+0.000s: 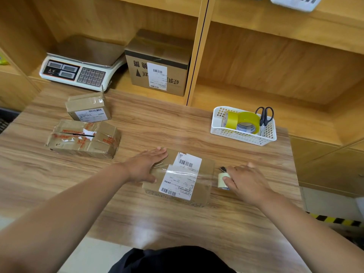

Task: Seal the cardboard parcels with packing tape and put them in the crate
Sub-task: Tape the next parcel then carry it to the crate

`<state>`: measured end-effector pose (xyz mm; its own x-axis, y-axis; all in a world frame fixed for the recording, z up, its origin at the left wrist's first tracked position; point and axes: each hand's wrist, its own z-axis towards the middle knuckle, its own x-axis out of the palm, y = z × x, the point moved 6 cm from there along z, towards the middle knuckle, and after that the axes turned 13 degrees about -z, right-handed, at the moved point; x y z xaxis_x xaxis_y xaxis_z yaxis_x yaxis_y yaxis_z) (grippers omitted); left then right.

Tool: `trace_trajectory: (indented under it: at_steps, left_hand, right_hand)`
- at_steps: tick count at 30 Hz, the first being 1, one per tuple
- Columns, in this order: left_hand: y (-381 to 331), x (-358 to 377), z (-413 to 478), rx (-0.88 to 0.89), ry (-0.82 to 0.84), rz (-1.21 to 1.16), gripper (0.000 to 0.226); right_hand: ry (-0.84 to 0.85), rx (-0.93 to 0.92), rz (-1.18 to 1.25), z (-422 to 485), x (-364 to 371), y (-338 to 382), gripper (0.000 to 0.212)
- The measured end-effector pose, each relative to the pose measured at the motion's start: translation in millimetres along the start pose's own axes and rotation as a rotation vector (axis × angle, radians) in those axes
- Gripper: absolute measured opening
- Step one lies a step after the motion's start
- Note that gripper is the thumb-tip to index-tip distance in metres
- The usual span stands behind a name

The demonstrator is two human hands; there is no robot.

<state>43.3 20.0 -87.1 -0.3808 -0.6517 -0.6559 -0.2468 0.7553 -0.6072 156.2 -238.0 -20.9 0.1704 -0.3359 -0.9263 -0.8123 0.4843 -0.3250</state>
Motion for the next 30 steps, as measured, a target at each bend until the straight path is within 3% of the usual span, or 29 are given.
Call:
trace_trajectory:
  at_steps: [3,8,16,21,30]
  left_hand:
    - [1.5,0.2,-0.4,-0.001,0.002,-0.008,0.104]
    - [2.2,-1.2,-0.5,0.006,-0.007,-0.031,0.104]
    - [3.8,-2.1,-1.2,0.03,-0.019,-0.088,0.104]
    - [3.6,-1.6,-1.9,0.037,-0.024,-0.111,0.104]
    - [6.6,-0.1,-0.8,0.04,-0.003,-0.107,0.105]
  right_hand:
    - [0.003,0.027,0.016,-0.5,2.7,0.1,0.072]
    - [-0.237,0.148,0.065,-5.6,-13.1,-8.9,0.031]
    - [-0.444,0.16,0.18,-3.8,-64.8,-13.4,0.028]
    - [-0.424,0.155,0.088,-0.9,-73.7,-13.3,0.031]
    - [-0.186,0.161,0.055,4.1,-14.8,-9.7,0.028]
